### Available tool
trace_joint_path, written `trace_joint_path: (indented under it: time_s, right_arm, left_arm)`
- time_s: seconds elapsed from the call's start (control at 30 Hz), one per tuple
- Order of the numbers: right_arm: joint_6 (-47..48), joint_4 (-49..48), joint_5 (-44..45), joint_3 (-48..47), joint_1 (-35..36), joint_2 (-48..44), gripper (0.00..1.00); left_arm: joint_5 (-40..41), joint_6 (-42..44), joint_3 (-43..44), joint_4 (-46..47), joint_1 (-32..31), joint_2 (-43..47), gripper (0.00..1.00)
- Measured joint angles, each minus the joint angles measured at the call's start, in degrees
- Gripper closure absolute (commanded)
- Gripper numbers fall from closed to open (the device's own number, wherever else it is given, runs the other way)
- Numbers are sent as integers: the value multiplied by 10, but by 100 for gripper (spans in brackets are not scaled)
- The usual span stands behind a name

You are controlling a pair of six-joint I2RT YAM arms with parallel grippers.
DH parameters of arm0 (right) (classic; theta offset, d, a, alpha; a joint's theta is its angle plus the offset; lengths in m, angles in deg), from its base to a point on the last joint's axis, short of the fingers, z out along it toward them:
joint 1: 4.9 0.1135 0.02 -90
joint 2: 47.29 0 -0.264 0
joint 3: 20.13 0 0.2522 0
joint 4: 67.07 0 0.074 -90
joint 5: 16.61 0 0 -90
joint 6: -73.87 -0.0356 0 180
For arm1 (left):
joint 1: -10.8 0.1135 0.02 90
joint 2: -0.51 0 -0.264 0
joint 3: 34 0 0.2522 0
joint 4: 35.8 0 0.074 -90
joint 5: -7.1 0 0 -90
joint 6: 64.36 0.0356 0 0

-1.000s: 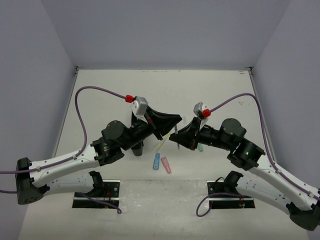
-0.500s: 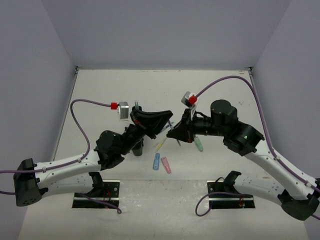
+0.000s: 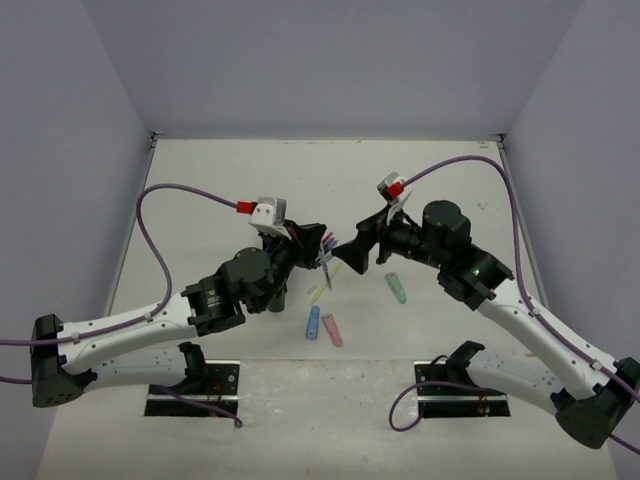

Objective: Sort the stationery into containers
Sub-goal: Close the pen cap on the pen, then place the pen in the storage box.

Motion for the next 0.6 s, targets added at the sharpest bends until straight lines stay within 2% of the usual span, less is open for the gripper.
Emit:
trace_joint_path:
  time_s: [0.13, 0.23, 0.37, 0.6]
  right_arm:
    - [-18, -27, 56, 107, 1, -53, 1]
    - [-37, -33, 85, 164, 0, -111, 1]
    - [-54, -34, 105, 197, 0, -190, 1]
    - [-71, -38, 107, 211, 0, -242, 1]
  left_arm:
    - [99, 50, 37, -76, 52, -16, 100]
    - [154, 84, 55, -74, 119, -43, 100]
    - [186, 119, 56, -44, 205, -98, 100]
    - [166, 155, 55, 40, 291, -193, 100]
